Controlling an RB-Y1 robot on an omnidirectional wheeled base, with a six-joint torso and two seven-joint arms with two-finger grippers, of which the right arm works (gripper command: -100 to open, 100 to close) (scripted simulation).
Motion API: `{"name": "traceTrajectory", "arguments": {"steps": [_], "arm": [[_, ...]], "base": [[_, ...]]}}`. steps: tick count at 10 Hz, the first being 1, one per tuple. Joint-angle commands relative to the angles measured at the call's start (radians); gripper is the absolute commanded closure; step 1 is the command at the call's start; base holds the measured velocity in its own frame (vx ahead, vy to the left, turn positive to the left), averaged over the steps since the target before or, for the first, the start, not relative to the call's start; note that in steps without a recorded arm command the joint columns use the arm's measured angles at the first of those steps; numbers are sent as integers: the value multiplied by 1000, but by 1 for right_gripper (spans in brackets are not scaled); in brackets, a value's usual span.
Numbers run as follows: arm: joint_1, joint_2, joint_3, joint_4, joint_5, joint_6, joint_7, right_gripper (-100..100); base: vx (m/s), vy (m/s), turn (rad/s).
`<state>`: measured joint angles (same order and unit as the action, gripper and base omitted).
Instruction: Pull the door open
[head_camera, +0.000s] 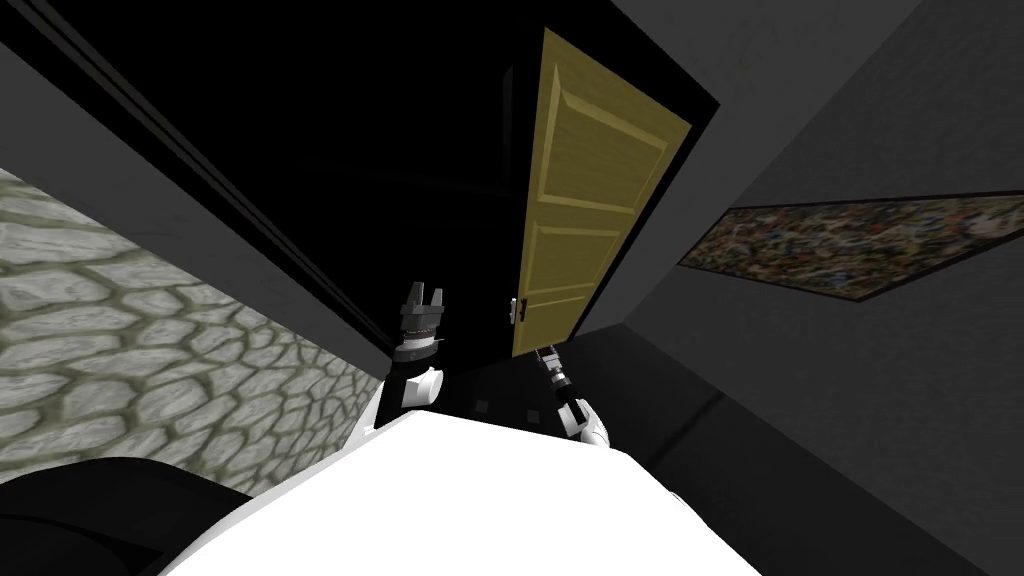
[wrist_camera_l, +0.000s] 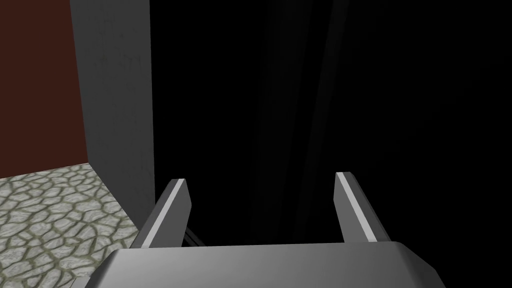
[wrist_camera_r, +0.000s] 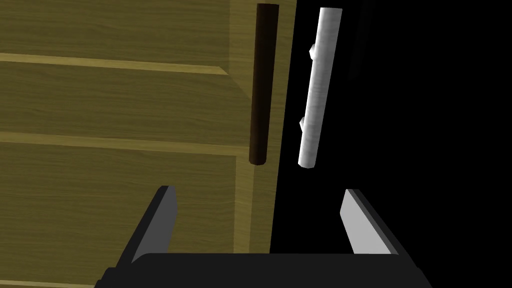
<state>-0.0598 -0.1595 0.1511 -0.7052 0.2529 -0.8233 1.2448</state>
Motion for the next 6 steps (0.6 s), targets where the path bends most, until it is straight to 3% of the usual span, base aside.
{"name": "traceTrajectory", "arguments": {"steps": [1,3,6], "arm": [[19,-12,-25,7,-6,1,11,-100],[19,-12,-25,7,-6,1,11,-100],[52,-32,-87,34,-21,11,37,-100]], "base": [[-200,-40,50],[-72,-12,3],[-109,-11,61]]}}
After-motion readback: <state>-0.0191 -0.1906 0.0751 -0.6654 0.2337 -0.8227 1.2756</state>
